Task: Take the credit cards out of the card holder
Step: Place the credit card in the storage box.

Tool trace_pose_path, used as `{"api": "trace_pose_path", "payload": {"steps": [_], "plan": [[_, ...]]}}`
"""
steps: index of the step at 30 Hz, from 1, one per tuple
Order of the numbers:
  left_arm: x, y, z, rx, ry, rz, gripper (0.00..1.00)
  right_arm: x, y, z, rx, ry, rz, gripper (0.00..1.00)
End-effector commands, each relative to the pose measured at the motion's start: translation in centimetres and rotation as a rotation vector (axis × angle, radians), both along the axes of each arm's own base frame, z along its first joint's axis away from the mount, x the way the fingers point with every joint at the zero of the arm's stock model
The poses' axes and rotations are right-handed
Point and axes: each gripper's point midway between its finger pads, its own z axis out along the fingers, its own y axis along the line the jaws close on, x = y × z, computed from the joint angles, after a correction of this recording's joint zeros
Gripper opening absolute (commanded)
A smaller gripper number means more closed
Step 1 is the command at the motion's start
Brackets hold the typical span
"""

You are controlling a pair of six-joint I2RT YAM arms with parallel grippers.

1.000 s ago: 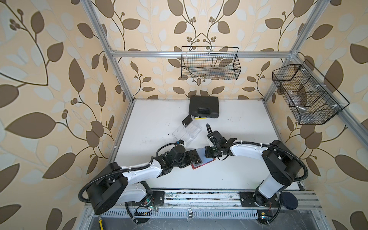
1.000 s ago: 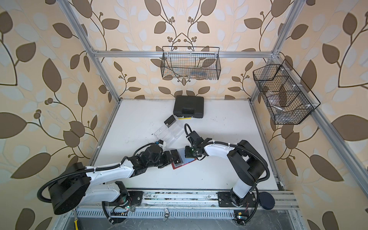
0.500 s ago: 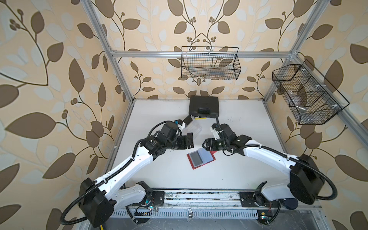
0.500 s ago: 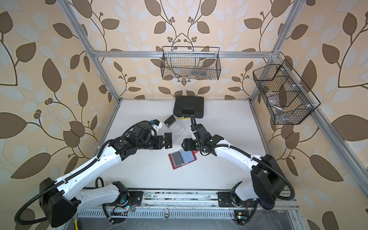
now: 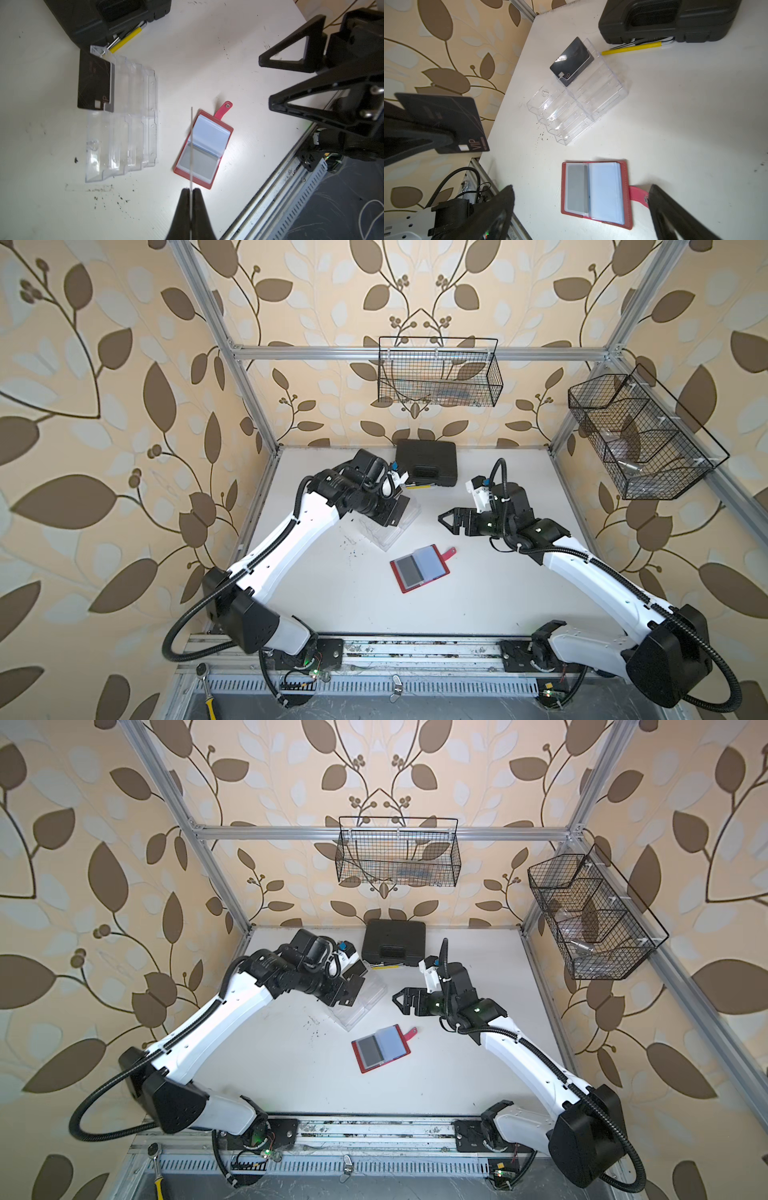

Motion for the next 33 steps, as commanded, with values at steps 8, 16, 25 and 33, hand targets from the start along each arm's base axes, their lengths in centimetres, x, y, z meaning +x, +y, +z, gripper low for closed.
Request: {"api": "trace_pose_path", "payload": {"steps": [8,16,25,33], "plan": [[4.9,3.6,-3.7,0.26,0.041,-0.084,0.0,-1.4,-1.3,0.7,-0.043,-0.013,0.125,1.0],[7.9,3.4,-4.1,0.269,0.041,-0.071,0.0,-0.8,-2.5,0.6,-0.046,-0.021,0.118,1.0],[11.9,2.5,-4.7,0.297,0.026,-0.055,0.0,-1.1,-3.1,-0.1,-0.058,-0.002,0.133,1.0],[14.9,2.6,-6.1,0.33,0.024,-0.024,0.0,-1.4,-3.5,-1.0,-0.065,0.029,0.153,1.0]]}}
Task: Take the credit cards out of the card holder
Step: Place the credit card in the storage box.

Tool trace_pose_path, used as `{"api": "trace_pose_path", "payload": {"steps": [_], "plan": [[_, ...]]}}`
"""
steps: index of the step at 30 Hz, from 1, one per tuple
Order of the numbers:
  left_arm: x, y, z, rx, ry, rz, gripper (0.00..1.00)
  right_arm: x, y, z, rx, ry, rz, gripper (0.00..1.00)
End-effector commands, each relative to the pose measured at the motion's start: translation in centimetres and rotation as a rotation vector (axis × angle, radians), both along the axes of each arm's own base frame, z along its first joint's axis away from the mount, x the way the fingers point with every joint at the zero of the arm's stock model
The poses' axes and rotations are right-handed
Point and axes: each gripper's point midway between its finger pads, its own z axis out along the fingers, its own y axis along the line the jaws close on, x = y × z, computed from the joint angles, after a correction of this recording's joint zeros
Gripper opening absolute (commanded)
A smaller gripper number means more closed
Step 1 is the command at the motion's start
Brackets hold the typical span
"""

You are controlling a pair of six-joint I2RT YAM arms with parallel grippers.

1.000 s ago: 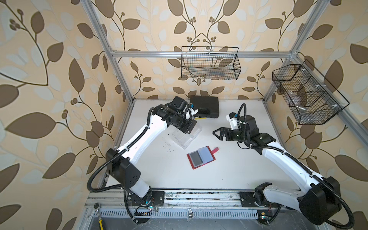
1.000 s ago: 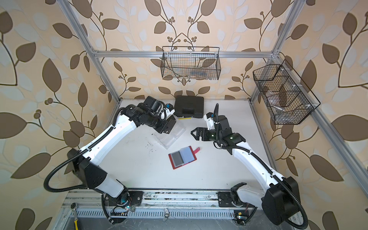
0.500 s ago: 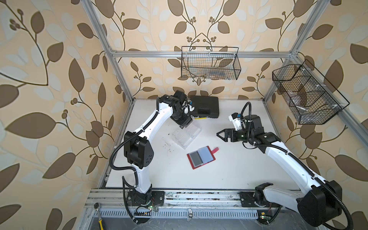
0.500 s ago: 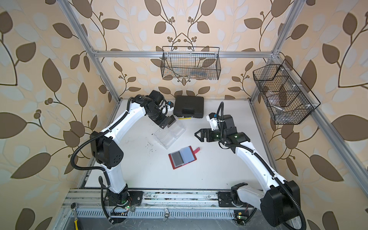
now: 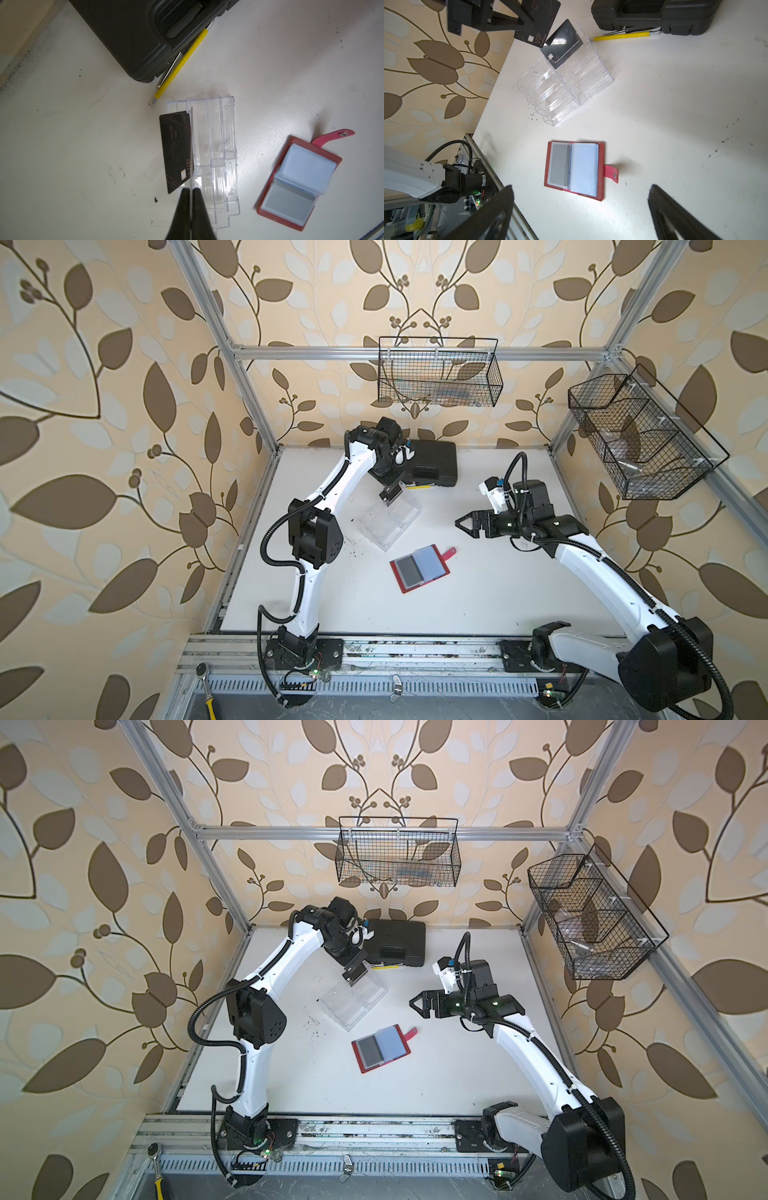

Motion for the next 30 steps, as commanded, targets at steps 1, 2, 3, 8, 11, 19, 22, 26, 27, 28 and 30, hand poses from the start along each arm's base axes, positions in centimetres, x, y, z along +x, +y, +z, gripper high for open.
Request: {"api": "trace_pose_path", "payload": {"steps": [1,2,3,8,11,19,22,26,27,28,30], "plan": [[0.1,1.0,0.4,0.03,0.004,0.005,0.0,-0.4,0.0,-0.3,-0.004,0.018,0.04,1.0],[0.2,1.0,0.2,0.032,0.008,0.002,0.0,-0.3,-0.1,-0.3,-0.003,0.021,0.041,1.0],[0.2,1.0,0.0,0.035,0.015,0.0,0.0,-0.3,-0.2,-0.4,-0.003,0.026,0.041,1.0],[0.2,1.4,-1.0,0.068,0.032,-0.009,0.0,0.1,-0.6,-0.7,-0.001,0.034,0.03,1.0],[0.2,1.5,-1.2,0.07,0.037,-0.011,0.0,0.3,-0.6,-0.7,0.005,0.036,0.032,1.0],[-0.6,1.3,-2.6,0.063,0.088,-0.026,0.0,0.7,-0.7,-0.9,0.005,0.05,0.026,1.0],[-0.6,1.4,-2.9,0.069,0.096,-0.023,0.0,0.6,-0.6,-1.0,0.016,0.06,0.025,1.0],[-0.7,1.3,-3.5,0.07,0.114,-0.019,0.0,0.4,-0.6,-1.1,0.016,0.062,0.024,1.0],[-0.8,1.4,-3.7,0.074,0.12,-0.018,0.0,0.4,-0.6,-1.0,0.016,0.061,0.024,1.0],[-0.9,1.4,-3.8,0.074,0.125,-0.016,0.0,0.4,-0.6,-1.0,0.016,0.06,0.025,1.0],[-1.0,1.4,-4.1,0.072,0.136,-0.011,0.0,0.5,-0.7,-1.0,0.015,0.061,0.022,1.0]]}}
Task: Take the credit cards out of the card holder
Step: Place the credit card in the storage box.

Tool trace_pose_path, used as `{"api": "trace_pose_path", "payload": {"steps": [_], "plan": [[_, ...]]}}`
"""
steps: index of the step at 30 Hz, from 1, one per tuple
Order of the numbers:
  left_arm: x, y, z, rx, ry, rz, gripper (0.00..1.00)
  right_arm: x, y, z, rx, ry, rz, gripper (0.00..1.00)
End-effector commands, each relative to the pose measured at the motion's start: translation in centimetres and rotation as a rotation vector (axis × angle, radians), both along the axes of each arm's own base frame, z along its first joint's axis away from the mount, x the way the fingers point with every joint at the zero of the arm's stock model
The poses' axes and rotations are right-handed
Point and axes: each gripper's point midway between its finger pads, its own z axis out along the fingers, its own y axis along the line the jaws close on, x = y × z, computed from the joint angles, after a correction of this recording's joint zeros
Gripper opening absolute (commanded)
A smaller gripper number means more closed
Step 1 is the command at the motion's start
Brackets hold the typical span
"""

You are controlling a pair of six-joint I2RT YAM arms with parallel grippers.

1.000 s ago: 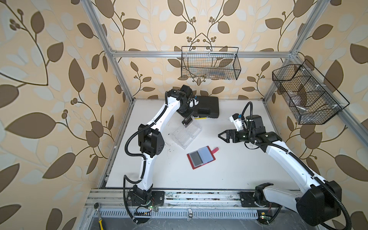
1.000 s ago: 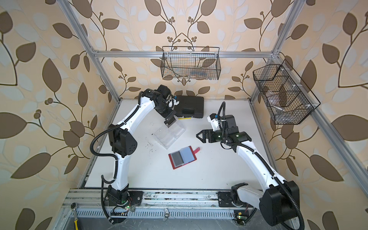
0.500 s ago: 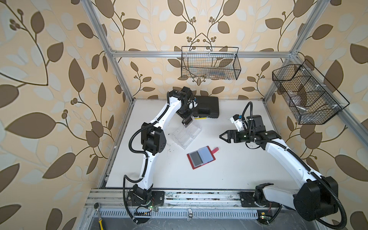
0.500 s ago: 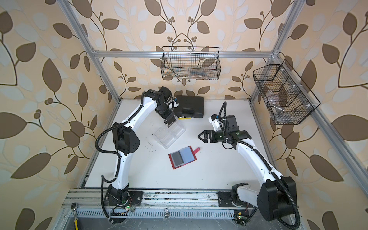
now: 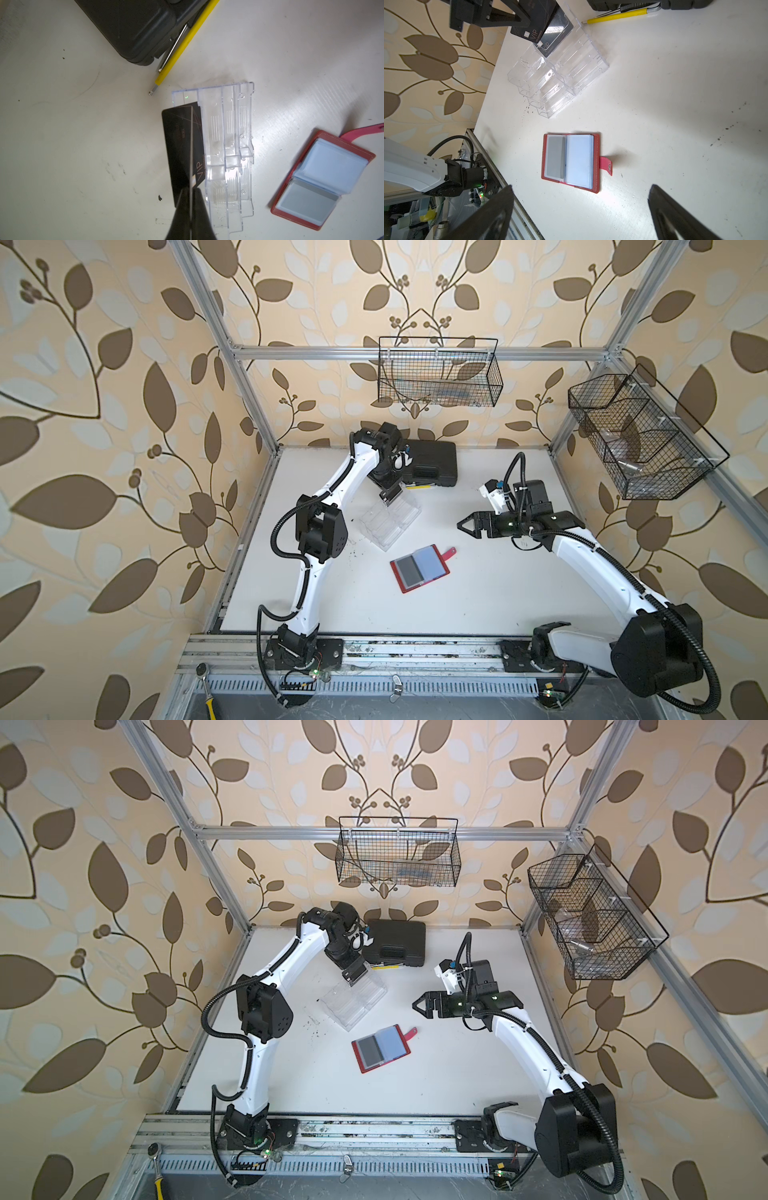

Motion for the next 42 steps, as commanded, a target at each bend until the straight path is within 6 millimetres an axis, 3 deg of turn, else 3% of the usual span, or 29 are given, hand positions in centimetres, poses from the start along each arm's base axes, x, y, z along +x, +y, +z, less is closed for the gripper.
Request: {"api": "trace_pose_path", "payload": {"steps": [1,7,11,23,28,42], "plan": [[-0.9,0.5,-0.9,0.002,0.064,0.008,0.0,0.2,0.2,0.9,0.014,-0.016,0.018,1.0],[-1.0,0.7,-1.5,0.012,0.08,0.031,0.0,0.2,0.2,0.9,0.017,-0.013,0.022,1.0],[-0.9,0.7,-1.4,0.013,0.074,0.047,0.06,0.1,0.3,0.7,0.021,-0.009,0.027,1.0],[0.1,1.0,-1.0,0.027,0.035,0.087,0.12,-0.2,0.6,0.6,0.037,0.006,0.036,1.0],[0.1,0.7,-0.8,0.01,0.042,0.095,0.02,-0.2,0.6,0.4,0.039,0.018,0.036,1.0],[0.5,0.0,1.7,-0.065,-0.015,0.136,0.0,-0.2,0.7,0.2,0.047,0.031,0.039,1.0]]}}
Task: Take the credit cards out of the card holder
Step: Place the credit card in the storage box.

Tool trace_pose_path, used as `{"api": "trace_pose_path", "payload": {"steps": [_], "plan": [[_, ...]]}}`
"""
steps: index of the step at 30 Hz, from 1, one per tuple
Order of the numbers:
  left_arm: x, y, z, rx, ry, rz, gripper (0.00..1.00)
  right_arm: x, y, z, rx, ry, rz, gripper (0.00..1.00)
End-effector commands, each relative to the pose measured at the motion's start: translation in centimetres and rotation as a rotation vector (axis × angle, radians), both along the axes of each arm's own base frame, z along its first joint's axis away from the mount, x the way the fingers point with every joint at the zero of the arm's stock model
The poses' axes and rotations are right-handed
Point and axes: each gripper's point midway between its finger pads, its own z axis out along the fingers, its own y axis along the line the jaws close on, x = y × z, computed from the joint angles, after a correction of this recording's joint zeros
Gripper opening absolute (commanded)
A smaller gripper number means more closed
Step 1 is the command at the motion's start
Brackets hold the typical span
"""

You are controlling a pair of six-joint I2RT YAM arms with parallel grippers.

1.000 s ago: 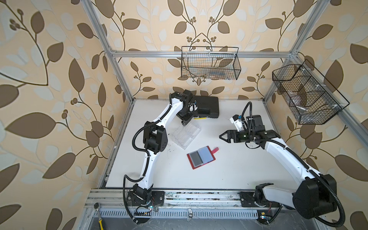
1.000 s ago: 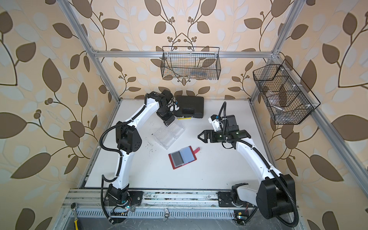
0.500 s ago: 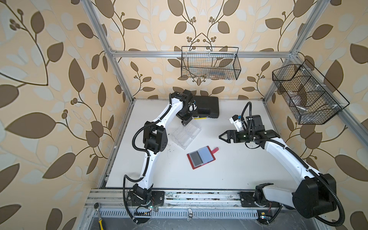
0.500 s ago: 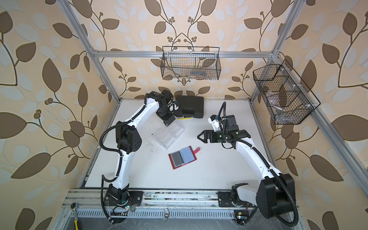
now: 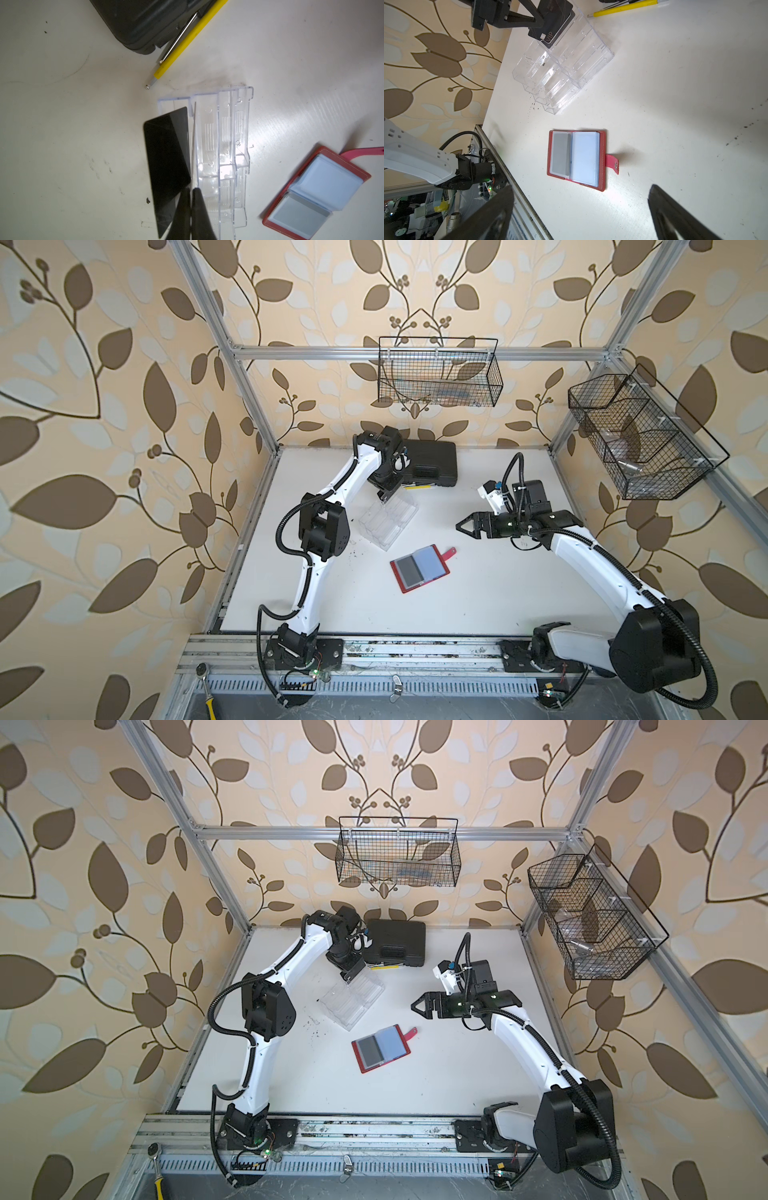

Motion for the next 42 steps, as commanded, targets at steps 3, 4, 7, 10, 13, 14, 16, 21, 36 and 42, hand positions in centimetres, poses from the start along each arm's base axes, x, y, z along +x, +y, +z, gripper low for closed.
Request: {"api": "trace_pose_path", "payload": {"steps": [3,4,7,10,13,14,16,21,36,42], "plan": [[0.2,0.3,3.3,-0.04,-0.06,0.028,0.0,0.1,0.2,0.4,0.014,0.001,0.014,1.0],[0.2,0.4,3.4,-0.035,-0.062,0.031,0.0,0.0,0.2,0.4,0.015,0.001,0.015,1.0],[0.2,0.7,3.5,-0.022,-0.066,0.046,0.0,0.0,0.2,0.4,0.012,0.0,0.017,1.0],[0.2,0.8,3.6,-0.025,-0.066,0.059,0.0,0.0,0.2,0.3,0.012,0.002,0.018,1.0],[0.3,0.8,4.1,-0.039,-0.084,0.073,0.0,0.0,0.2,0.3,0.012,0.004,0.018,1.0],[0.3,0.8,4.4,-0.044,-0.092,0.076,0.0,0.0,0.2,0.3,0.011,0.005,0.016,1.0],[0.3,0.8,4.8,-0.051,-0.104,0.082,0.0,0.0,0.2,0.3,0.01,0.003,0.016,1.0],[0.3,0.9,5.3,-0.056,-0.112,0.086,0.0,-0.1,0.1,0.2,0.007,0.004,0.014,1.0],[0.0,1.4,3.7,-0.035,-0.065,0.093,0.0,-0.3,0.1,-0.2,0.009,0.01,0.016,1.0],[-0.2,1.5,2.7,-0.021,-0.035,0.089,0.0,-0.4,0.1,-0.4,0.01,0.019,0.019,1.0]]}}
